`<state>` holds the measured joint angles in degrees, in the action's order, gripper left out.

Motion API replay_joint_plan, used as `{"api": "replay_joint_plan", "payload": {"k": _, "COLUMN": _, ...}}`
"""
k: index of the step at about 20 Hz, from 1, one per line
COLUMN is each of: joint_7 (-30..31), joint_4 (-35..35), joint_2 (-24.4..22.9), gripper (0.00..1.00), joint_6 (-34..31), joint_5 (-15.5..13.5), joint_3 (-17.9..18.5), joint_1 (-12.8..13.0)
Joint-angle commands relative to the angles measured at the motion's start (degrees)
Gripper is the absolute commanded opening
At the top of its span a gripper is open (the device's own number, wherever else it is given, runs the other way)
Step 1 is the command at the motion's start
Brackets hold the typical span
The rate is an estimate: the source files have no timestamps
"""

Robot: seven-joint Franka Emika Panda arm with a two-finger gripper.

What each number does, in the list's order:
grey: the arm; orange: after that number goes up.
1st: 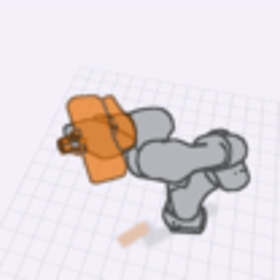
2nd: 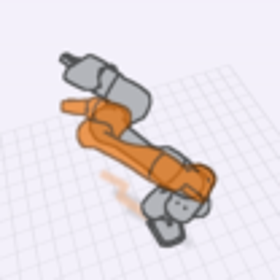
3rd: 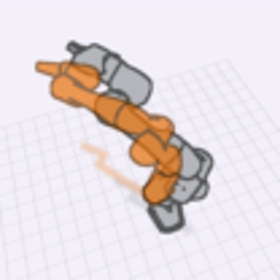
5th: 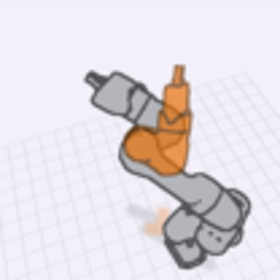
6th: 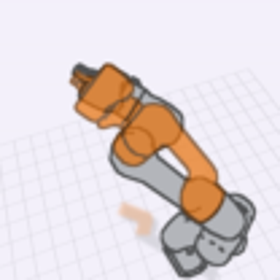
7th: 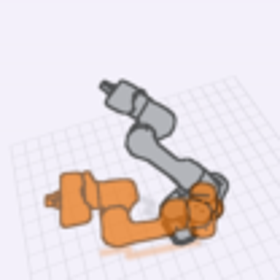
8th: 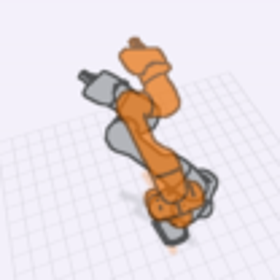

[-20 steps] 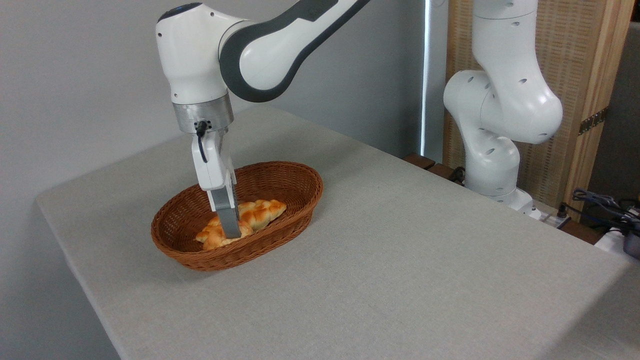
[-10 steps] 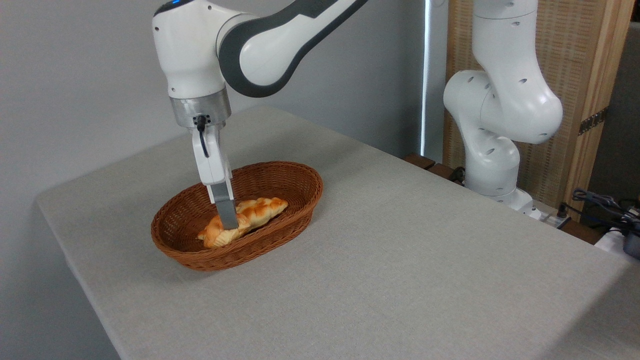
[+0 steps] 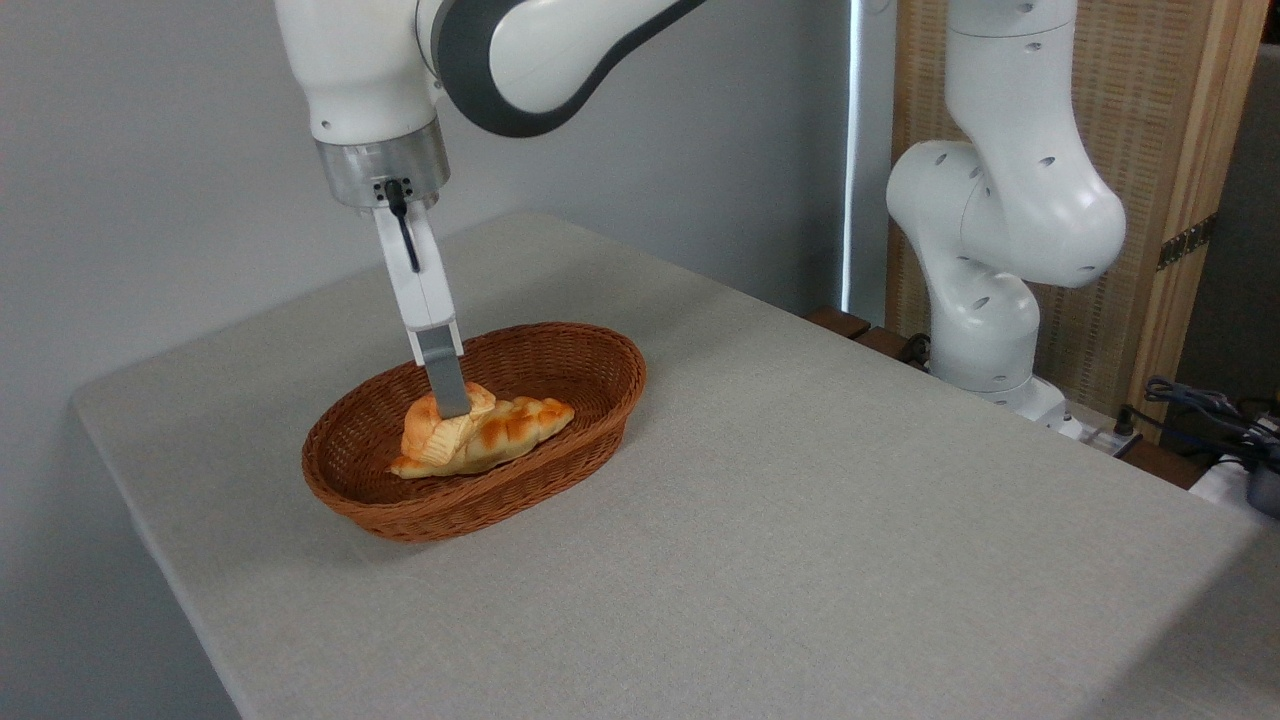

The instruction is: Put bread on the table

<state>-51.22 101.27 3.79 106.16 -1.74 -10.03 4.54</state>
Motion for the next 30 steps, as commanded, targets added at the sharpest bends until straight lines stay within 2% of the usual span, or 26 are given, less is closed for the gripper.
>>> {"api": "replay_joint_plan", "payload": {"k": 1, "joint_7": 0.0, "joint_4": -3.3, "joint_2": -0.4, "gripper": 0.06, "joint_6": -2.6, "joint_5": -1.2, "joint_3": 3.3, "joint_1": 0.1}}
{"api": "replay_joint_plan", "payload": {"k": 7, "joint_7": -0.5, "joint_4": -4.2, "joint_2": 0.3, "gripper": 0.07, "joint_6": 0.0, "joint_5": -0.9, "joint_3": 10.8, "joint_1": 0.1}}
{"api": "replay_joint_plan", "payload": {"k": 10, "joint_7": -0.5, "joint_4": -4.1, "joint_2": 1.7, "gripper": 0.09, "joint_6": 1.0, "joint_5": -0.5, "joint_3": 11.4, "joint_1": -0.8}}
{"api": "replay_joint_plan", "payload": {"k": 11, "joint_7": -0.5, "joint_4": -4.1, "joint_2": 2.3, "gripper": 0.17, "joint_6": 1.5, "joint_5": -0.5, "joint_3": 11.4, "joint_1": -1.0}}
{"api": "replay_joint_plan", "payload": {"k": 13, "joint_7": -0.5, "joint_4": -3.7, "joint_2": 3.5, "gripper": 0.28, "joint_6": 2.8, "joint_5": -0.5, "joint_3": 11.4, "joint_1": -1.1}}
{"api": "replay_joint_plan", "payload": {"k": 14, "joint_7": -0.5, "joint_4": -3.6, "joint_2": 4.0, "gripper": 0.45, "joint_6": 2.9, "joint_5": -0.5, "joint_3": 11.4, "joint_1": -1.1}}
{"api": "replay_joint_plan", "payload": {"k": 16, "joint_7": -0.5, "joint_4": -3.6, "joint_2": 4.8, "gripper": 0.5, "joint_6": 4.0, "joint_5": -0.5, "joint_3": 11.4, "joint_1": -1.1}}
{"api": "replay_joint_plan", "payload": {"k": 19, "joint_7": -0.5, "joint_4": -3.5, "joint_2": 6.0, "gripper": 0.62, "joint_6": 4.7, "joint_5": -0.4, "joint_3": 11.4, "joint_1": -1.1}}
{"api": "replay_joint_plan", "payload": {"k": 20, "joint_7": -0.5, "joint_4": -3.5, "joint_2": 6.1, "gripper": 0.79, "joint_6": 4.7, "joint_5": -0.2, "joint_3": 11.4, "joint_1": -1.1}}
{"api": "replay_joint_plan", "payload": {"k": 21, "joint_7": -0.5, "joint_4": -3.5, "joint_2": 6.1, "gripper": 0.89, "joint_6": 4.7, "joint_5": 0.3, "joint_3": 11.4, "joint_1": -1.1}}
{"api": "replay_joint_plan", "payload": {"k": 24, "joint_7": -0.4, "joint_4": -3.5, "joint_2": 6.0, "gripper": 1.0, "joint_6": 4.5, "joint_5": 0.8, "joint_3": 11.4, "joint_1": -1.0}}
{"api": "replay_joint_plan", "payload": {"k": 30, "joint_7": -0.5, "joint_4": -3.0, "joint_2": 6.0, "gripper": 1.0, "joint_6": 4.5, "joint_5": 1.6, "joint_3": 11.4, "joint_1": -1.0}}
